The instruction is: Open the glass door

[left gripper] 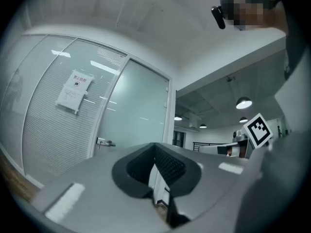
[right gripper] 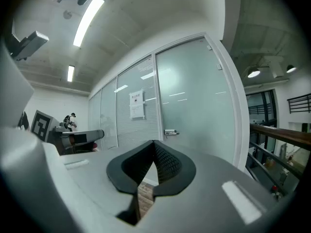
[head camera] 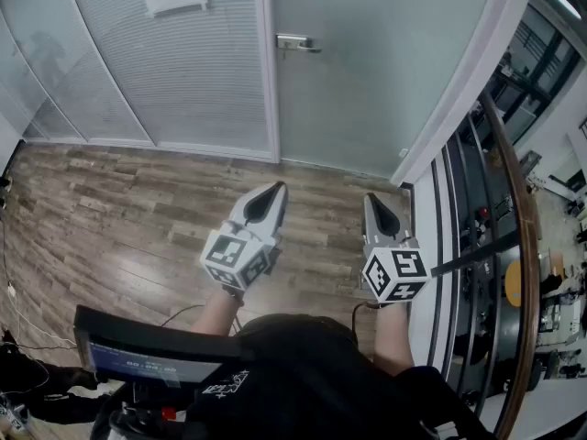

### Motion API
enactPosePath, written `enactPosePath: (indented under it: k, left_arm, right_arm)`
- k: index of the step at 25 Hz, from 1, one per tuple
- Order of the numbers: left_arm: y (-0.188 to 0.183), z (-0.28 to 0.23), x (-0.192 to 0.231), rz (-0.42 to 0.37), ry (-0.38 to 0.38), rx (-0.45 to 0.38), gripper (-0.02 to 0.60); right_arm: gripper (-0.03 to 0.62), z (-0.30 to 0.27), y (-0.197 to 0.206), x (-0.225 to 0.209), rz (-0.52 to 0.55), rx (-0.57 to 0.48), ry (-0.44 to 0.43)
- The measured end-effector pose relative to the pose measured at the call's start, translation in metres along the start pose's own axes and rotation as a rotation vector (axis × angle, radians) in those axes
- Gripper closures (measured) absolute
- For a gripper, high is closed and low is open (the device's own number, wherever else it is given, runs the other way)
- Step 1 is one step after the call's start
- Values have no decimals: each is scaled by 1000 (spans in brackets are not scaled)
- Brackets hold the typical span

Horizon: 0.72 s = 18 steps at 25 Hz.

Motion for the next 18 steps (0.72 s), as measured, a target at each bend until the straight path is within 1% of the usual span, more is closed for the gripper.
enactPosePath:
  k: [9,18]
  left_arm:
    - [2,-1,2,-3,-15,21,580]
    - [-4,-10,-2,-14,-16,28,580]
  right_arm:
    - [592,1,3,0,-3,25,-10]
    - [592,-1,-2,-10,-14,27,-14]
Point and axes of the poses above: the fingertips, and each gripper's own axes: z backward along the fingers, x to its left, y out of its underside, the point moved 4 cm from there along z, backward along the fingers, and after that the axes turned 2 degrees about z, right-handed, at the moved point
